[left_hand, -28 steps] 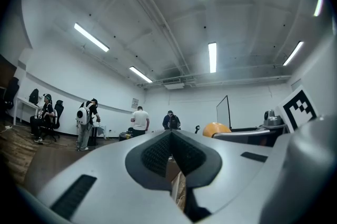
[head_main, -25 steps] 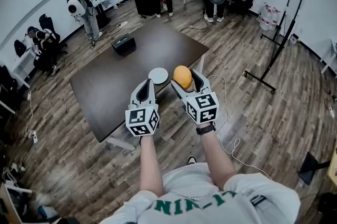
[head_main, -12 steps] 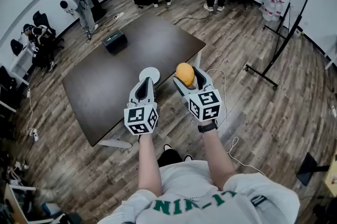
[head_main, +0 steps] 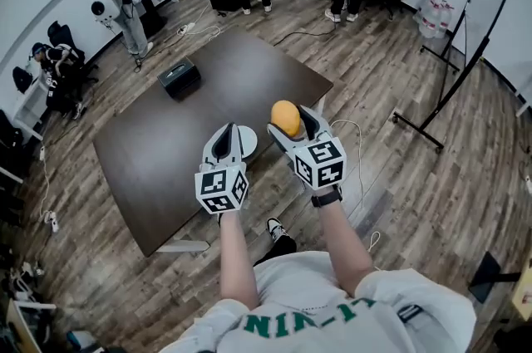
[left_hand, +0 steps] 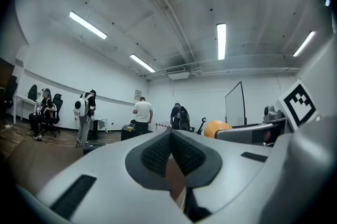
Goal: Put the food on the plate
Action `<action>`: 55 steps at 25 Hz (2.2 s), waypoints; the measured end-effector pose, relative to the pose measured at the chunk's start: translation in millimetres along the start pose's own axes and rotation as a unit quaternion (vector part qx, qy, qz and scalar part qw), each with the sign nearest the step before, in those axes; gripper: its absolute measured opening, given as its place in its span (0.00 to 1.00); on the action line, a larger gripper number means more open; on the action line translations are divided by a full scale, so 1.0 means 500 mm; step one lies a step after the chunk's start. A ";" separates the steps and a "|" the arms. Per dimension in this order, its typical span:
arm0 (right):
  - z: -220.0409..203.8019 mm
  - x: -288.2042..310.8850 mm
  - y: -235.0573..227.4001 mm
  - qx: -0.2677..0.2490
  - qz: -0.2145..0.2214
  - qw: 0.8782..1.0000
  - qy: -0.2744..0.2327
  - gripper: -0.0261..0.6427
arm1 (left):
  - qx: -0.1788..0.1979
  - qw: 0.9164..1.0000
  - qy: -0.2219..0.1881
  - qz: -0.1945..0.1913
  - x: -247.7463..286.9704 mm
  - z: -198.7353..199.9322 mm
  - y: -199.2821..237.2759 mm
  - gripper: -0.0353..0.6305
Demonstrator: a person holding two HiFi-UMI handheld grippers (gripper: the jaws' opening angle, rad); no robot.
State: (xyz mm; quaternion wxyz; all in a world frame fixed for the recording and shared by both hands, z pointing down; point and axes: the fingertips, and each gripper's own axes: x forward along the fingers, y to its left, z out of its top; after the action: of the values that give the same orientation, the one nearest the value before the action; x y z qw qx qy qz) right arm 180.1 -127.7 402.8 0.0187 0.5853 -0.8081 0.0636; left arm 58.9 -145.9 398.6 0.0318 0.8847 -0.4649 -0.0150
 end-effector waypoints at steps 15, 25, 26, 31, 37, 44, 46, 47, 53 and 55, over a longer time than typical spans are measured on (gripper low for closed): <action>0.045 0.451 0.080 -0.043 0.101 0.994 0.024 0.57 | -0.001 0.996 -0.013 0.083 0.207 0.023 0.385 0.07; -0.076 0.615 0.087 -0.035 0.164 0.982 0.093 0.57 | -0.017 0.993 0.017 0.114 0.276 -0.063 0.490 0.07; -0.089 0.629 0.093 -0.038 0.174 0.979 0.101 0.57 | -0.020 0.992 0.019 0.119 0.280 -0.071 0.503 0.07; -0.153 0.676 0.128 -0.051 0.223 0.963 0.144 0.57 | -0.040 0.987 0.028 0.154 0.286 -0.113 0.549 0.07; -0.247 0.715 0.144 -0.052 0.257 0.944 0.198 0.57 | -0.053 0.980 0.056 0.181 0.297 -0.186 0.588 0.07; -0.372 0.728 0.152 -0.054 0.269 0.927 0.256 0.57 | -0.092 0.972 0.079 0.200 0.290 -0.277 0.619 0.07; -0.407 0.721 0.151 -0.042 0.272 0.922 0.272 0.57 | -0.096 0.970 0.084 0.205 0.287 -0.296 0.619 0.07; -0.423 0.718 0.149 -0.039 0.273 0.920 0.278 0.57 | -0.097 0.970 0.088 0.206 0.287 -0.305 0.618 0.07; -0.526 0.708 0.138 -0.028 0.271 0.908 0.320 0.57 | -0.096 0.967 0.111 0.206 0.289 -0.373 0.613 0.07; -0.559 0.703 0.134 -0.038 0.264 0.903 0.336 0.57 | -0.092 0.967 0.121 0.204 0.289 -0.391 0.609 0.07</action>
State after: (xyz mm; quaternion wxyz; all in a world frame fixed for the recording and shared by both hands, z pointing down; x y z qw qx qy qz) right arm -6.1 -404.3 711.3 0.2935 0.2934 -0.8806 0.2286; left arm -98.4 -429.1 615.6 0.1719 0.7598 -0.6244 0.0565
